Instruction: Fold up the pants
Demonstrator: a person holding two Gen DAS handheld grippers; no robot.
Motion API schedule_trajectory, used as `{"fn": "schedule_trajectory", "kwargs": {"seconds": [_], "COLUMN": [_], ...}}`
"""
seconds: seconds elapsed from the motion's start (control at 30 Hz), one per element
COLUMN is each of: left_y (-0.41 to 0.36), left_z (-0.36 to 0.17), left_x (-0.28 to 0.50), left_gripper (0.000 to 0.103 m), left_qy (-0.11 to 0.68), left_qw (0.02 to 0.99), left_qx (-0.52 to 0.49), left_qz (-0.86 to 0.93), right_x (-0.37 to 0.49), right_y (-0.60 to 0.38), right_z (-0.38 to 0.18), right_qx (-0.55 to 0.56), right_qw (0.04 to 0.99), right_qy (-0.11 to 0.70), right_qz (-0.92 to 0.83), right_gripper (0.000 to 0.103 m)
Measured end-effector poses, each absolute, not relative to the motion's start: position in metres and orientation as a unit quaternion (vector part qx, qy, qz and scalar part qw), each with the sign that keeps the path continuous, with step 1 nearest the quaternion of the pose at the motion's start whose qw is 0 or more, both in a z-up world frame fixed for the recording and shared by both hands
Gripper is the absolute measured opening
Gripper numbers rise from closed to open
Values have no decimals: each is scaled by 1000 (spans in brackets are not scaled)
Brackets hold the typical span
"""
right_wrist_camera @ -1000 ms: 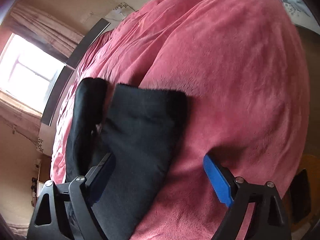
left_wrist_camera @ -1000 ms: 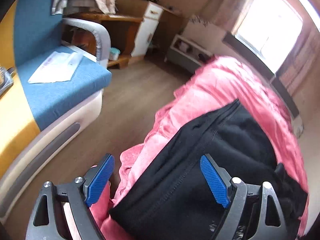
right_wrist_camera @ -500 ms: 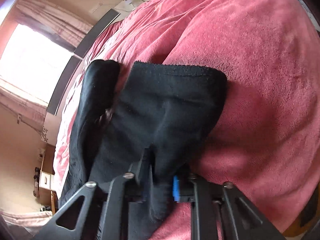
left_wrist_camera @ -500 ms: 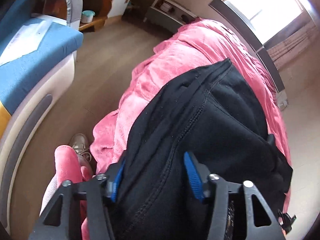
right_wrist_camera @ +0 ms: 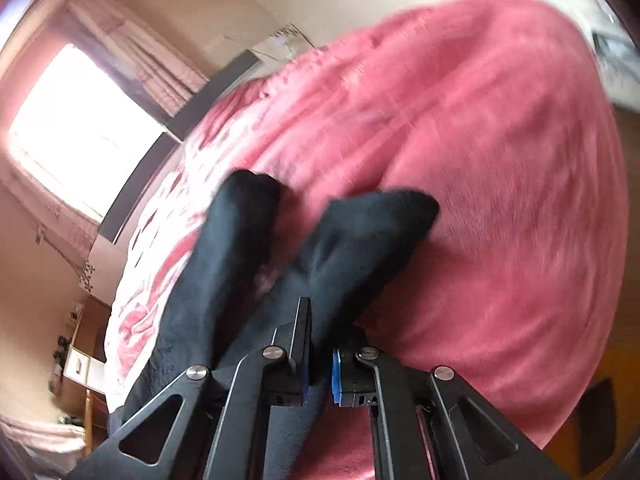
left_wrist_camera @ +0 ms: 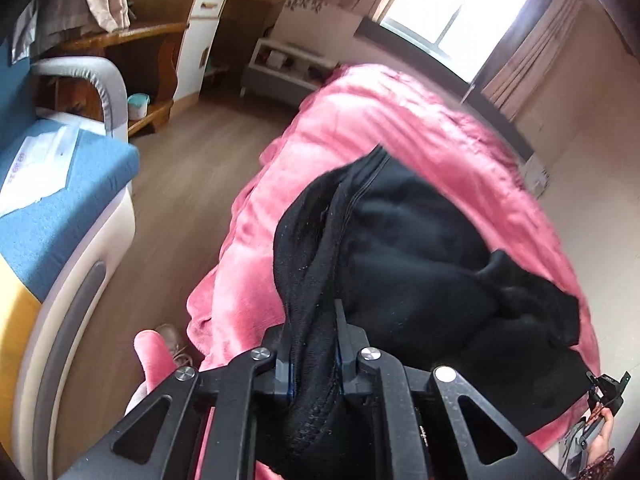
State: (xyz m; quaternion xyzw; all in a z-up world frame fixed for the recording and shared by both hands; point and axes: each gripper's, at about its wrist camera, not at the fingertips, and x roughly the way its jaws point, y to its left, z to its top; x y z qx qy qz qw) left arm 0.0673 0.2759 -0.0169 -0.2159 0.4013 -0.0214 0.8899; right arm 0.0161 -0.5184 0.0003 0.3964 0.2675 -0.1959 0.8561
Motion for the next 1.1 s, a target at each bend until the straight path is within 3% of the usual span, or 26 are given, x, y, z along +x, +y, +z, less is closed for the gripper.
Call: {"fn": "schedule_trajectory", "kwargs": {"seconds": [0.23, 0.5, 0.67, 0.97, 1.1], "left_y": [284, 286, 278, 277, 279], "left_z": [4, -47, -60, -43, -60], "left_x": [28, 5, 14, 13, 19], "left_gripper": [12, 12, 14, 14, 16], "left_qy": [386, 432, 451, 420, 451], "left_qw": [892, 870, 864, 888, 870], "left_qx": [-232, -238, -223, -185, -194], "left_qz": [-26, -2, 7, 28, 31], "right_x": [-2, -11, -19, -20, -14], "right_y": [-520, -540, -554, -546, -545], "right_z": [35, -38, -63, -1, -31], "right_qx": [372, 394, 469, 391, 375], "right_qw": [875, 822, 786, 845, 812], "right_qy": [240, 344, 341, 276, 346], "right_qz": [-196, -224, -214, -239, -284], "right_gripper": [7, 7, 13, 8, 9]}}
